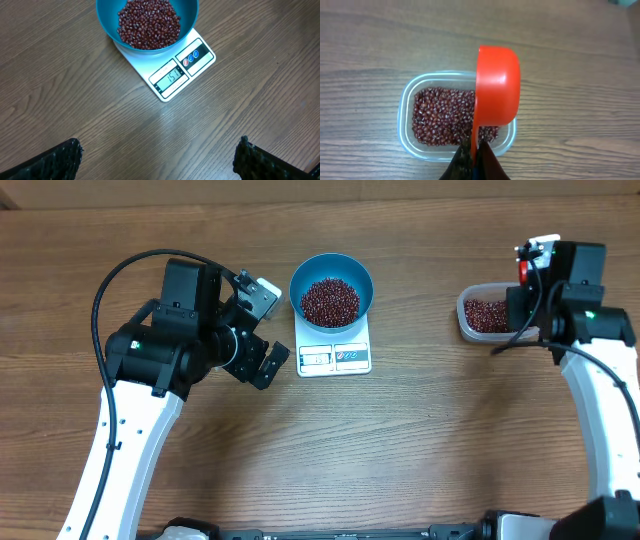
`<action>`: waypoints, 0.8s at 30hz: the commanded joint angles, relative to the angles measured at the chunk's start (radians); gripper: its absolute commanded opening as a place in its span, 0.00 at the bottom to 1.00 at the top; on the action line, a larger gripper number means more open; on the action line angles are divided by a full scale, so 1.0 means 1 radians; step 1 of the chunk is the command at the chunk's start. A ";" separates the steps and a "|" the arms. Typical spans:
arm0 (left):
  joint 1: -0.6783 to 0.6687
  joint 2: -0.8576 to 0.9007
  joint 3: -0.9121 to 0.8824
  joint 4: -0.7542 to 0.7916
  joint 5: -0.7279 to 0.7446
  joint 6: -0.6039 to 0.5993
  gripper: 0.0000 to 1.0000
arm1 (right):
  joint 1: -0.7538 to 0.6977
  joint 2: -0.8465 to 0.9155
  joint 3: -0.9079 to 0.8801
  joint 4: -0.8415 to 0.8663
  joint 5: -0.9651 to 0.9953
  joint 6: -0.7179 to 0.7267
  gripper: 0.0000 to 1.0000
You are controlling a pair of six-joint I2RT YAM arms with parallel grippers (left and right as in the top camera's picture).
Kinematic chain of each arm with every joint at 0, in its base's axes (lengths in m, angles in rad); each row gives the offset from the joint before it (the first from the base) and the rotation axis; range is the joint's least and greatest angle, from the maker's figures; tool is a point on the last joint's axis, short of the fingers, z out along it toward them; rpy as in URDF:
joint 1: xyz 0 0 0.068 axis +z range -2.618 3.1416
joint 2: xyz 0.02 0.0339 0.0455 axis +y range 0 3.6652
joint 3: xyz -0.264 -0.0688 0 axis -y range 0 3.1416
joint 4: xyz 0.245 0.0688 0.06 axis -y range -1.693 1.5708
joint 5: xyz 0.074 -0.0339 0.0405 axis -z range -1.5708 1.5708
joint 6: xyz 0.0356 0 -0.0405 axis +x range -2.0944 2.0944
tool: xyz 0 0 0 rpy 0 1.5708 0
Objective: Scoop item into bowl and weigh 150g on scale
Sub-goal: 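Carry the red scoop right and dip it into the bean tub, then carry the scoop left over the blue bowl on the scale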
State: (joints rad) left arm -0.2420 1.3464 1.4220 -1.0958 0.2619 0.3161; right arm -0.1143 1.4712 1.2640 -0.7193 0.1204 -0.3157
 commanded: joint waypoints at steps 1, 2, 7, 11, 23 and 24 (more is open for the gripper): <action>0.000 0.000 0.021 0.000 0.019 -0.010 1.00 | 0.003 -0.018 0.022 -0.001 -0.069 0.001 0.04; 0.000 0.000 0.021 0.000 0.019 -0.010 1.00 | 0.003 -0.018 0.022 0.002 -0.174 0.000 0.04; 0.000 0.000 0.021 0.000 0.019 -0.010 1.00 | 0.003 -0.016 0.020 0.064 -0.804 0.000 0.04; 0.000 0.000 0.021 0.000 0.019 -0.010 1.00 | 0.023 0.002 0.019 0.122 -0.991 0.000 0.04; 0.000 0.000 0.021 0.000 0.019 -0.009 1.00 | 0.325 0.091 0.019 0.190 -0.708 -0.060 0.03; 0.000 0.000 0.021 0.000 0.019 -0.010 1.00 | 0.351 0.103 0.019 0.206 -0.660 -0.060 0.04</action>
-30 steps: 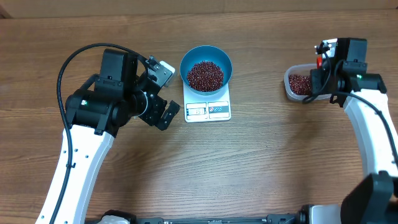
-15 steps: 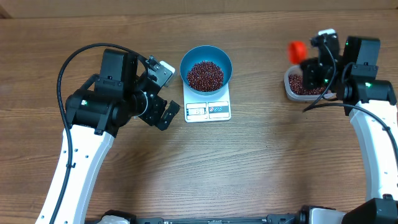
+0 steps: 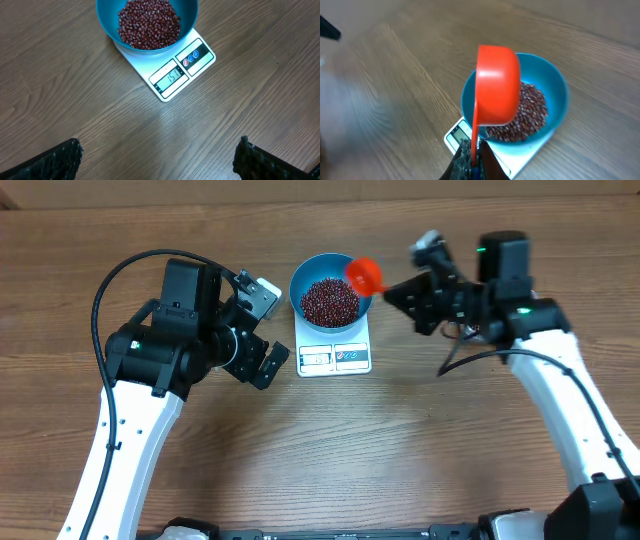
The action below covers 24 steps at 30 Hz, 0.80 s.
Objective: Scoop item into bowl and weigh 150g on scale
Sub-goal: 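Carry the scoop left over the blue bowl on the scale, then tilt the scoop gradually to trickle beans into the blue bowl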
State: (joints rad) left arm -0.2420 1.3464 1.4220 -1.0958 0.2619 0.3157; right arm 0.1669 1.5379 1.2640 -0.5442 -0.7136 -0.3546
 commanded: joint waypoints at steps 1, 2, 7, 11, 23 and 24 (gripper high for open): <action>0.000 0.000 0.021 0.000 0.019 -0.009 1.00 | 0.090 0.047 0.019 0.045 0.212 -0.021 0.04; 0.000 0.000 0.021 0.000 0.019 -0.009 1.00 | 0.113 0.060 0.019 0.064 0.253 -0.021 0.04; 0.000 0.000 0.021 0.000 0.019 -0.009 1.00 | 0.188 0.140 0.019 0.153 0.427 -0.022 0.04; 0.000 0.000 0.021 0.000 0.019 -0.009 1.00 | 0.214 0.200 0.019 0.224 0.523 -0.022 0.04; 0.000 0.000 0.021 0.000 0.019 -0.009 1.00 | 0.219 0.293 0.018 0.294 0.534 -0.021 0.04; 0.000 0.000 0.021 0.000 0.019 -0.009 1.00 | 0.219 0.294 0.018 0.293 0.534 -0.021 0.04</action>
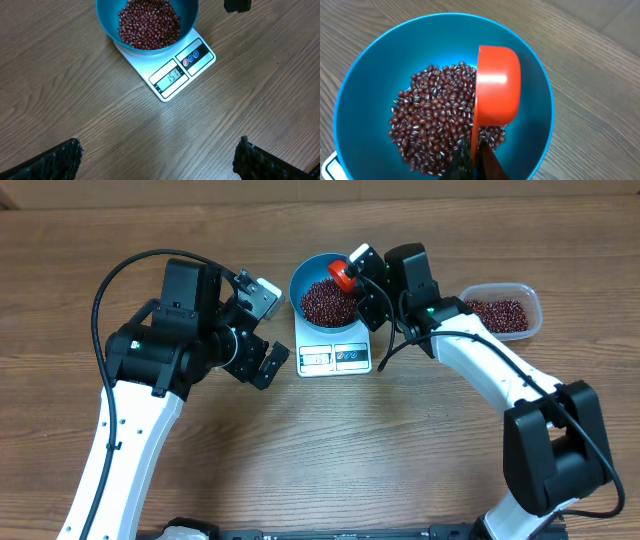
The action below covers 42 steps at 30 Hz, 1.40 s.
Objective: Scoop item into bowl and weigh 150g on scale
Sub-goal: 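Tilt the scoop gradually to trickle beans into the blue bowl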
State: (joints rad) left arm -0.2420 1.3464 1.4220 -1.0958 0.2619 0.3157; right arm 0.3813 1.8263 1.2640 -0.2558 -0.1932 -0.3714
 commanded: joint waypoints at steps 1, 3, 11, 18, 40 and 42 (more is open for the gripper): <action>0.000 0.000 0.021 0.000 0.019 -0.009 1.00 | 0.005 0.005 0.018 0.002 0.013 -0.004 0.04; 0.000 0.000 0.021 0.000 0.019 -0.009 1.00 | 0.005 0.006 0.018 -0.004 0.013 -0.005 0.04; 0.000 0.000 0.021 0.000 0.019 -0.009 1.00 | 0.007 0.034 0.018 -0.011 0.009 -0.004 0.04; 0.000 0.000 0.021 0.000 0.019 -0.009 1.00 | 0.019 0.035 0.018 -0.031 0.005 -0.004 0.05; 0.000 0.000 0.021 0.000 0.019 -0.009 1.00 | 0.019 0.035 0.060 -0.064 -0.100 0.264 0.04; 0.000 0.000 0.021 0.000 0.019 -0.009 1.00 | 0.011 0.035 0.067 -0.066 -0.101 0.310 0.04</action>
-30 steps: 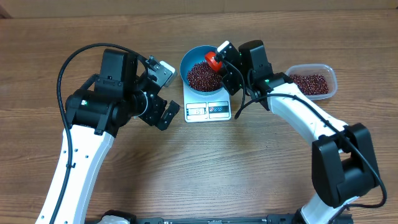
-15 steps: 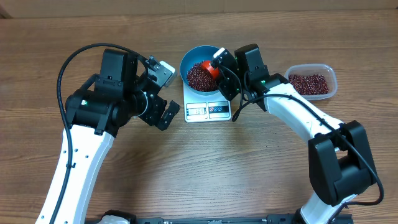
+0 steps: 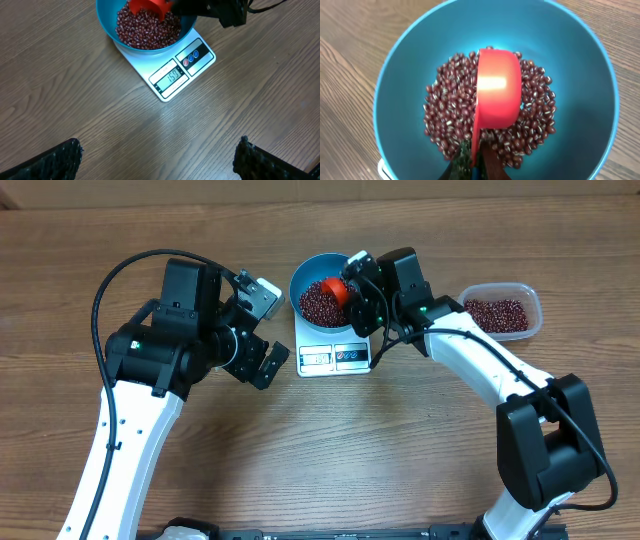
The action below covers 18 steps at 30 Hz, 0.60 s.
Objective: Scoop item into bowl and weigh 150g on scale
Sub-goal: 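Tilt the scoop gradually to trickle beans into the blue bowl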
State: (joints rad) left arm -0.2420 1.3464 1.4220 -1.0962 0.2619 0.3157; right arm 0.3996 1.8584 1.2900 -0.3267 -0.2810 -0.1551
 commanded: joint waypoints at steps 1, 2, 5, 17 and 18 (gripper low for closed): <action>0.000 0.000 0.021 0.000 0.019 -0.009 1.00 | -0.011 0.003 0.043 0.005 -0.016 0.113 0.04; 0.000 0.000 0.021 0.000 0.019 -0.009 1.00 | -0.017 0.003 0.047 0.003 -0.034 0.126 0.04; 0.000 0.000 0.021 0.000 0.019 -0.009 1.00 | -0.045 0.003 0.052 0.003 -0.183 0.130 0.04; 0.000 0.000 0.021 0.000 0.019 -0.009 1.00 | -0.187 0.003 0.053 0.007 -0.482 0.205 0.04; 0.000 0.000 0.021 0.000 0.019 -0.009 1.00 | -0.197 0.003 0.053 0.009 -0.507 0.205 0.04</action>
State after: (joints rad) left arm -0.2420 1.3464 1.4220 -1.0962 0.2619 0.3161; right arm 0.2272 1.8584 1.3056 -0.3275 -0.6670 0.0277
